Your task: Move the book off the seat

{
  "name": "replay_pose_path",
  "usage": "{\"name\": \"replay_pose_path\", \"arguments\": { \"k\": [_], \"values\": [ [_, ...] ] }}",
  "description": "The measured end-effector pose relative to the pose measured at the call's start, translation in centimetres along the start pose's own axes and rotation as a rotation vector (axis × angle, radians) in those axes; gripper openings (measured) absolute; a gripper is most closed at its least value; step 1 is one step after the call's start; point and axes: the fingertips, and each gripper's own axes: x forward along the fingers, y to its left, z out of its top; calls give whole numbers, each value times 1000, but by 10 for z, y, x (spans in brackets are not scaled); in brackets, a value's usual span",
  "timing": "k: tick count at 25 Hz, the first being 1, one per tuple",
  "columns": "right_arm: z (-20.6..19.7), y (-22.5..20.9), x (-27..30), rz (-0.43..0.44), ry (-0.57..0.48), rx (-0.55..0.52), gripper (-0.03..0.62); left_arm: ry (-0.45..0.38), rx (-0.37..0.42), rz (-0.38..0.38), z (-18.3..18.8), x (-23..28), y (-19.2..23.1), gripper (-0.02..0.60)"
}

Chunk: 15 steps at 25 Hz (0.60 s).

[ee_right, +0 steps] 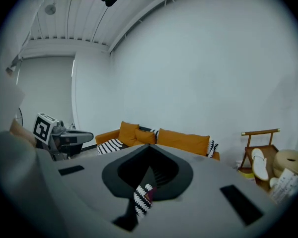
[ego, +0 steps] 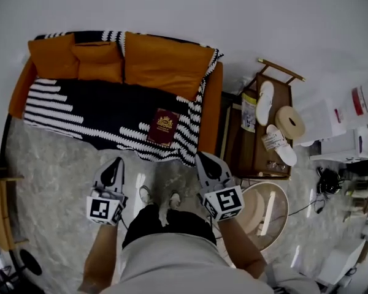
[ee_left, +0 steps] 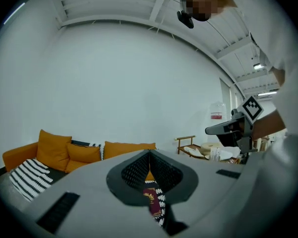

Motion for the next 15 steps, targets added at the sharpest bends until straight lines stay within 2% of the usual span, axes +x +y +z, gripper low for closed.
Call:
{"name": "replay_pose_path", "arguments": {
  "k": [5,9,15],
  "values": [
    [-28,12,20,-16,87,-22,21,45,-61,-57,-44,24,15,18],
    [-51,23,44,-15,105,-21,21,64,-91,-88,-81,46,29,18],
    [-105,29,81,-5,155,19,21,135,-99,-193,-146,89,32,20]
  ]
}}
